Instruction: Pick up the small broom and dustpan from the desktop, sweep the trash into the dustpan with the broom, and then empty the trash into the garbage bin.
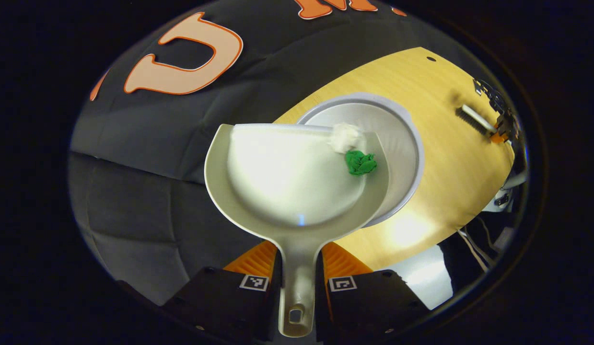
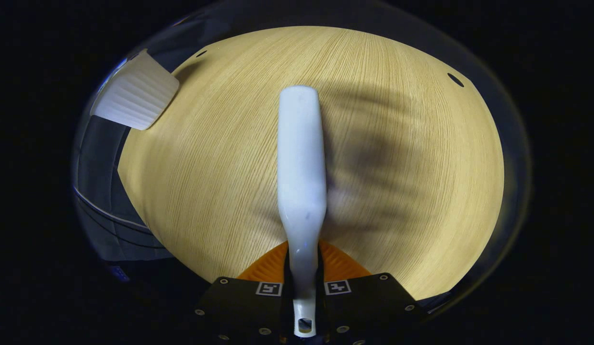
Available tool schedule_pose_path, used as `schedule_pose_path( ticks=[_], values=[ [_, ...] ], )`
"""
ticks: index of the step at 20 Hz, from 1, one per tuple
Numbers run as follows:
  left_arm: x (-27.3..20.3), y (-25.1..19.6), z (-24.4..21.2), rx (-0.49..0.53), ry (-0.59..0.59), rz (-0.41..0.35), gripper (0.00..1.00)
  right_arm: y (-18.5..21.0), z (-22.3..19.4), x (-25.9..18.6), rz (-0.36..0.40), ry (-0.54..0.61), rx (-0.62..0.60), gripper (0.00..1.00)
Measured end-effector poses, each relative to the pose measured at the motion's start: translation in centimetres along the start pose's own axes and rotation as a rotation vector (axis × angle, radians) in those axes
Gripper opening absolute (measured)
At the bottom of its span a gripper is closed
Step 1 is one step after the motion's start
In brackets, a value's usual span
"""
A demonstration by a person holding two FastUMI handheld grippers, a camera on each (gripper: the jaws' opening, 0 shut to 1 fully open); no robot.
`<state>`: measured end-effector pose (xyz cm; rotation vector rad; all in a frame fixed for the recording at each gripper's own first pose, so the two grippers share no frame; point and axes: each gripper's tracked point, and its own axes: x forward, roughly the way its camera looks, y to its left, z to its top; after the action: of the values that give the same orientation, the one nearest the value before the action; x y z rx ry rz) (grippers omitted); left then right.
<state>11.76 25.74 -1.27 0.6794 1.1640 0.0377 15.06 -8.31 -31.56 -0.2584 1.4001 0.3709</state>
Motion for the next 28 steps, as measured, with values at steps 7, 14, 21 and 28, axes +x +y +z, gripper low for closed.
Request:
schedule_pose_path(
  ticks=[7, 14, 21, 28],
  values=[
    [1.7, 0.9, 0.6, 0.214, 0.05, 0.113, 0.31, 0.1, 0.0, 0.1, 0.0, -0.005, 0.015, 0.17],
    [2.3, 2.2, 0.5, 0.313, 0.059, 0.175, 0.31, 0.3, -0.2, 0.2, 0.003, -0.009, 0.037, 0.17],
    [2.6, 0.8, 0.1, 0.262, 0.05, 0.096, 0.31, 0.5, -0.5, 0.4, 0.009, -0.013, 0.052, 0.17],
    [2.3, -1.6, 2.5, -0.044, -0.039, -0.067, 0.31, 0.5, -0.5, 0.4, 0.017, -0.003, 0.072, 0.17]
  ],
)
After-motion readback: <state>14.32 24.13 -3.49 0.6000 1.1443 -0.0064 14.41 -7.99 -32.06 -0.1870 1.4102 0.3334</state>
